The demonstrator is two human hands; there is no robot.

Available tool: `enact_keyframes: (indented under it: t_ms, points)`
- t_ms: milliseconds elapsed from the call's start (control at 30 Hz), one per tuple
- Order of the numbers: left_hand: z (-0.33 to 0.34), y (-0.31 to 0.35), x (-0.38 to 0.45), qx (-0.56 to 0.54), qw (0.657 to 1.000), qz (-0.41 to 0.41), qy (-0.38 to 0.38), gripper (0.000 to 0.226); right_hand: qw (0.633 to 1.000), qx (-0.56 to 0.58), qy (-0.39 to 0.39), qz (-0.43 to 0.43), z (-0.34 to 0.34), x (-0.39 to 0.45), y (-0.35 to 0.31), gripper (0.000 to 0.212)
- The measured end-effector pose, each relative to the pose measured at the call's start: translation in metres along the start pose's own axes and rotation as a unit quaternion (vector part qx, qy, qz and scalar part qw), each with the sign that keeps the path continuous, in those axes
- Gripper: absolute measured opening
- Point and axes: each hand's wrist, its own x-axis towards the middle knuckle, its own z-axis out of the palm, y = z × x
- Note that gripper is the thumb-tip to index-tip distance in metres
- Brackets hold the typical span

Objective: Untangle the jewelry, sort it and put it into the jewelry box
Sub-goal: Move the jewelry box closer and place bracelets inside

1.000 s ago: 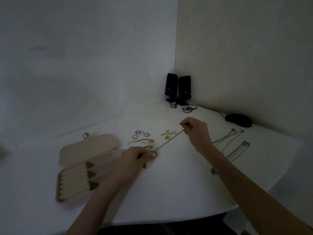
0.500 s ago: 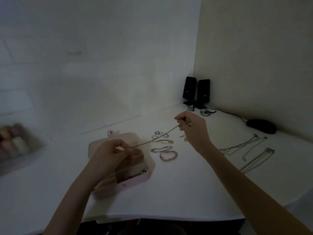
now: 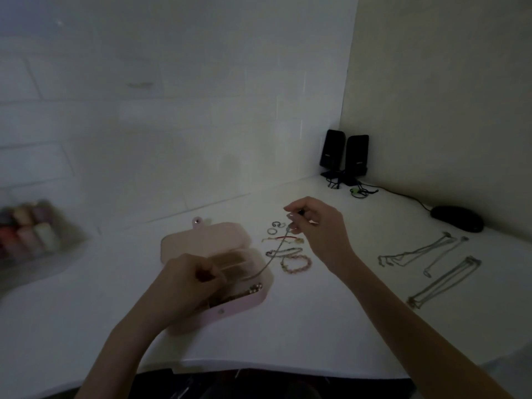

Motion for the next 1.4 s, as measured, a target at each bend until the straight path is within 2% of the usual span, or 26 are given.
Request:
enact_keyframes:
  t_ms: [133,200,267,333,367,433,533,600,733,800,900,967,1033,1100,1200,1300,1400]
  points:
    - [-0.003,-0.003,-0.002,0.046,0.998,0.002,-0.044,0.025,0.998,0.055,-0.031,-0.003,0.014,-0.002,-0.017,0.016]
    - [-0.005,-0.001,-0.004,0.086,0.995,-0.002,-0.059,0.02,0.994,0.089,-0.057,-0.004,0.025,-0.005,-0.027,0.015]
    - [-0.004,0.0,-0.004,0.083,0.996,0.009,-0.018,0.021,0.988,0.122,-0.095,-0.002,0.038,-0.009,-0.039,0.014]
    - [-0.001,0.005,-0.003,-0.022,1.0,-0.001,0.017,0.034,0.979,0.154,-0.132,0.002,0.05,-0.012,-0.05,0.014]
    - [0.0,0.01,-0.003,-0.094,0.995,-0.015,0.012,0.038,0.976,0.163,-0.145,0.0,0.055,-0.013,-0.055,0.015]
    - [0.006,0.014,-0.001,-0.168,0.985,-0.028,0.01,0.041,0.974,0.163,-0.154,-0.011,0.06,-0.016,-0.06,0.014]
    - [0.007,0.015,-0.008,-0.161,0.981,0.011,0.104,0.01,0.985,0.108,-0.133,-0.01,0.053,-0.02,-0.05,0.011]
    - [0.005,0.01,-0.012,-0.141,0.979,0.031,0.142,0.018,0.989,0.047,-0.137,0.013,0.044,-0.027,-0.036,0.017]
    - [0.01,0.002,-0.016,-0.078,0.991,0.034,0.103,0.035,0.983,-0.028,-0.173,0.063,0.041,-0.045,-0.01,0.021]
    - [0.016,-0.002,-0.016,-0.035,0.994,0.042,0.092,0.03,0.98,-0.085,-0.167,0.06,0.042,-0.049,-0.005,0.021]
    - [0.021,-0.011,-0.013,0.049,0.992,0.076,0.082,0.009,0.975,-0.128,-0.173,0.062,0.041,-0.051,-0.006,0.016]
    - [0.022,-0.015,-0.01,0.094,0.991,0.075,0.064,0.013,0.972,-0.146,-0.178,0.055,0.042,-0.052,-0.005,0.019]
    - [0.022,-0.015,-0.009,0.109,0.99,0.073,0.054,0.019,0.97,-0.158,-0.18,0.037,0.044,-0.052,-0.001,0.027]
    - [0.023,-0.015,-0.01,0.117,0.989,0.075,0.051,0.026,0.966,-0.174,-0.191,0.021,0.047,-0.052,0.005,0.026]
    - [0.022,-0.009,-0.01,0.101,0.991,0.069,0.051,0.016,0.968,-0.168,-0.187,0.017,0.047,-0.051,0.008,0.015]
    - [0.022,0.001,-0.004,0.092,0.99,0.088,0.055,0.013,0.973,-0.156,-0.172,0.019,0.04,-0.049,0.009,0.018]
    - [0.031,0.013,0.008,0.064,0.991,0.111,0.05,0.01,0.976,-0.155,-0.152,0.034,0.024,-0.044,0.015,0.013]
